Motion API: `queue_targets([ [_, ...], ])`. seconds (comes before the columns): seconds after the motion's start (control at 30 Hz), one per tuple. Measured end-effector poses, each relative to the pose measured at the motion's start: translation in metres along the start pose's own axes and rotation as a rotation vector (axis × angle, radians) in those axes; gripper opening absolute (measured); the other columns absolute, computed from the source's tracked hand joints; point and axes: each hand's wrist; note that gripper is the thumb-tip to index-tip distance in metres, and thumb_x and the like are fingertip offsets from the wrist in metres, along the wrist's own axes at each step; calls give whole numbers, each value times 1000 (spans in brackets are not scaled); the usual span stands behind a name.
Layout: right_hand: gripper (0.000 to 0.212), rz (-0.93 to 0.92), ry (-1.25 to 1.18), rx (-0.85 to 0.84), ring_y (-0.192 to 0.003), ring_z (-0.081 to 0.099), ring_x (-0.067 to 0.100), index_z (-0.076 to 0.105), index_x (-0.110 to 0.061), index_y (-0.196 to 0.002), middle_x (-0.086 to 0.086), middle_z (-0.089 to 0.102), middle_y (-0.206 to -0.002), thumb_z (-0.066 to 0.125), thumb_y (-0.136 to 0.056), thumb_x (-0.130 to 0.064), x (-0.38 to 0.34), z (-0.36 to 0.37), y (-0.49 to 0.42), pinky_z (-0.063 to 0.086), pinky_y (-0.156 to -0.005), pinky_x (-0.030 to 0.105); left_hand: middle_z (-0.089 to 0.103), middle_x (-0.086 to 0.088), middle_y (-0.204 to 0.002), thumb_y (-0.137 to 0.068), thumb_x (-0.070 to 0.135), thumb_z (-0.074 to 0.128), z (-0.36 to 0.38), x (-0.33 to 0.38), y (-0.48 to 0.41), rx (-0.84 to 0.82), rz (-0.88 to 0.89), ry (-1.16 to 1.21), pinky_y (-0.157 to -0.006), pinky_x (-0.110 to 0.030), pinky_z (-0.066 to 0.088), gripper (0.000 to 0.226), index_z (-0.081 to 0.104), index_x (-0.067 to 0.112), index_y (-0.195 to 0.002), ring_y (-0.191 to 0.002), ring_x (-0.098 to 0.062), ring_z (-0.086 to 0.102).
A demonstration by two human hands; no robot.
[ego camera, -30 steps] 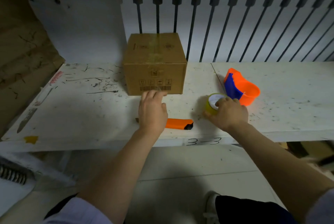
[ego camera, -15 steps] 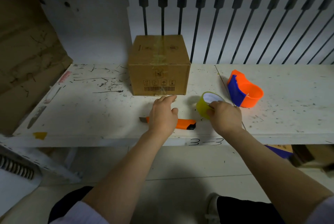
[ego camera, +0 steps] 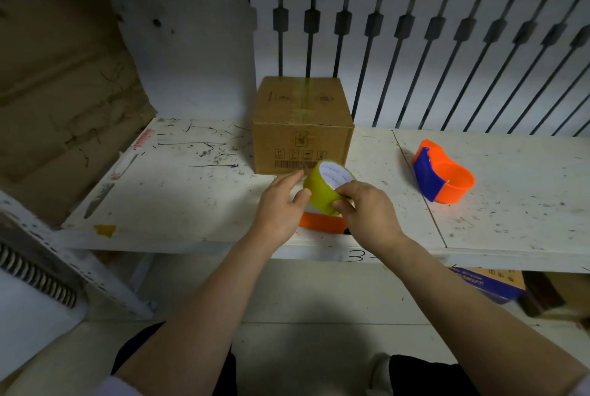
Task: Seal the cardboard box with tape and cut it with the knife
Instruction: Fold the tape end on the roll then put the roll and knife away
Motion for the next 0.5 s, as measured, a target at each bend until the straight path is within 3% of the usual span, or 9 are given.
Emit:
queue_targets([
  [0.23, 26, -11, 14, -6, -105, 57, 30, 65, -10, -112, 12, 66, -115, 55, -89, -16, -15, 2, 3, 45, -84, 36, 64, -5, -121, -88, 16, 56, -7, -2, 7, 144, 8, 53, -97, -36, 47, 29, 61, 12, -117, -113, -14, 57],
  [0.4, 27, -9, 18, -22, -108, 56, 29, 64, -11, -114, 11, 65, -117, 55, -90, -17, -18, 3, 5, 44, -85, 35, 70, -2, -99, -83, 12, 62, -7, -1, 8, 249, -33, 138, -81, -23, 49, 13, 67, 10, -95, -88, -9, 60],
  [0.5, 26, -11, 9, -27, -107, 56, 28, 64, -11, -114, 10, 66, -116, 55, -90, -18, -18, 4, 6, 43, -85, 33, 68, 0, -89, -82, 11, 64, -8, 0, 9, 266, -42, 164, -78, -23, 49, 3, 66, 11, -83, -82, -11, 60],
])
Point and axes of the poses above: each hand's wrist, its own y-axis away from the middle knuckle, its own z-axis out of the palm, x = y × z
